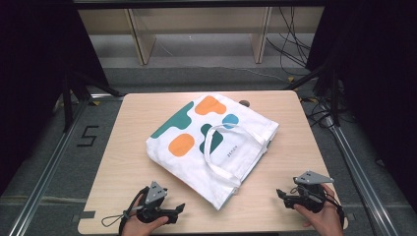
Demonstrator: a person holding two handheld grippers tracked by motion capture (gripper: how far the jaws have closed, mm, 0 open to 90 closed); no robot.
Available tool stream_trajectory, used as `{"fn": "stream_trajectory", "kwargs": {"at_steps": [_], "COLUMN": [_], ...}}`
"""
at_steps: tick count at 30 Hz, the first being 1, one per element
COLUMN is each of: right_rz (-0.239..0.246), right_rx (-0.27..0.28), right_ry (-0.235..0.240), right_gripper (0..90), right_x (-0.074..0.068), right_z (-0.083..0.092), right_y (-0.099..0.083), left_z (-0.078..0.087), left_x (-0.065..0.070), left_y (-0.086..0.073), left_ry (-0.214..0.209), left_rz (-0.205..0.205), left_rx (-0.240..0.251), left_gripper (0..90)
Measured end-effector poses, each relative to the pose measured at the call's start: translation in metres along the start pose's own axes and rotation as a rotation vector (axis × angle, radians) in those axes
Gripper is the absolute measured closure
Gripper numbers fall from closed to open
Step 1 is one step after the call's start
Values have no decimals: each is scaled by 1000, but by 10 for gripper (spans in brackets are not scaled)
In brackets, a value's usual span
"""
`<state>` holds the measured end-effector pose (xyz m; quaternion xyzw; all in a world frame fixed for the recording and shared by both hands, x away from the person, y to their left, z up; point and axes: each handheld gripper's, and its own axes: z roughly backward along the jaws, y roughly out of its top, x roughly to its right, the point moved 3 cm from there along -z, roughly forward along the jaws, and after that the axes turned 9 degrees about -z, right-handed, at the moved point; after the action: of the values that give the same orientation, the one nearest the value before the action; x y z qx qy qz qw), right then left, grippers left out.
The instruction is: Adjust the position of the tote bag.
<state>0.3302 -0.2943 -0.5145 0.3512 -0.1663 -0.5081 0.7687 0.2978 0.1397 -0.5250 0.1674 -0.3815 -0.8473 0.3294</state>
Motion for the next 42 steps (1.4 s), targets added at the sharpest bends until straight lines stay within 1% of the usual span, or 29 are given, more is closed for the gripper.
{"fn": "stream_trajectory", "kwargs": {"at_steps": [3, 4, 7, 8, 10, 13, 14, 15, 17, 19, 20, 21, 23, 24, 25, 26, 28, 29, 30, 31, 33, 35, 36, 37, 38, 39, 40, 41, 42], "right_rz": [-10, 15, 12, 14, 20, 18, 0, 20, 6, 38, -13, 13, 17, 18, 14, -6, 10, -1, 17, 9, 17, 24, 28, 28, 30, 33, 34, 34, 29], "right_rx": [-17, -13, -11, -15, -13, -20, -29, -22, -29, -18, -29, -40, -48, -28, -36, -46, -40, -54, -61, -55, -60, -54, -58, -58, -52, -67, -70, -70, -58], "right_ry": [-4, -2, -1, -3, -8, -2, -6, -18, -17, -8, -15, -1, 4, 0, -3, -5, 2, 13, 10, 1, 2, 11, 7, 7, 10, 16, 14, 14, 8], "right_gripper": [233, 233, 234, 238, 238, 239, 238, 237, 237, 237, 237, 237, 237, 237, 237, 237, 237, 237, 237, 237, 237, 237, 237, 237, 237, 238, 238, 238, 238], "right_x": [-1, 1, 2, 2, 3, 2, 1, 3, 2, 4, 0, 2, 2, 1, 1, -1, 0, -1, 0, -1, 0, 0, 0, 0, 0, 0, 0, 0, -1], "right_z": [1, -1, -2, -2, -2, -3, -2, -3, -2, -5, -3, -5, -5, -6, -5, -4, -5, -5, -6, -5, -5, -7, -7, -7, -7, -7, -7, -7, -7], "right_y": [0, 0, 0, 0, 0, 0, 0, -1, -1, 0, -1, -2, -1, -1, -1, -1, -2, -2, -2, -1, -2, -2, -2, -2, -2, -2, -2, -2, -1], "left_z": [-1, -1, -2, -4, -8, -11, -11, -13, -16, -18, -19, -22, -24, -25, -28, -29, -33, -34, -35, -37, -39, -41, -42, -42, -46, -46, -49, -49, -48], "left_x": [4, 8, 12, 18, 23, 28, 30, 34, 41, 46, 50, 56, 62, 64, 68, 70, 76, 78, 80, 84, 86, 89, 88, 88, 89, 89, 90, 90, 88], "left_y": [1, 4, 6, 8, 10, 13, 14, 16, 17, 18, 20, 22, 25, 25, 26, 27, 29, 30, 31, 33, 35, 37, 39, 39, 42, 42, 43, 43, 42], "left_ry": [-12, -18, -19, -43, -51, -60, -63, -66, -74, -84, -101, -109, -122, -127, -119, -141, -131, -134, -140, -162, -156, -151, -134, -134, -81, -81, -66, -66, -58], "left_rz": [0, -8, -16, -28, -38, -37, -43, -37, -40, -50, -47, -48, -75, -74, -64, -73, -73, -69, -69, -49, -55, -25, -49, -49, -28, -28, 1, 1, -21], "left_rx": [15, 18, 24, 33, 39, 43, 43, 51, 42, 36, 38, 47, 22, 17, 35, 25, 37, 33, 33, 39, 49, 64, 68, 68, 90, 90, 106, 106, 87], "left_gripper": [192, 195, 210, 232, 246, 255, 255, 255, 253, 252, 255, 257, 258, 257, 254, 248, 243, 240, 239, 239, 238, 238, 243, 251, 267, 278, 285, 300, 300]}}
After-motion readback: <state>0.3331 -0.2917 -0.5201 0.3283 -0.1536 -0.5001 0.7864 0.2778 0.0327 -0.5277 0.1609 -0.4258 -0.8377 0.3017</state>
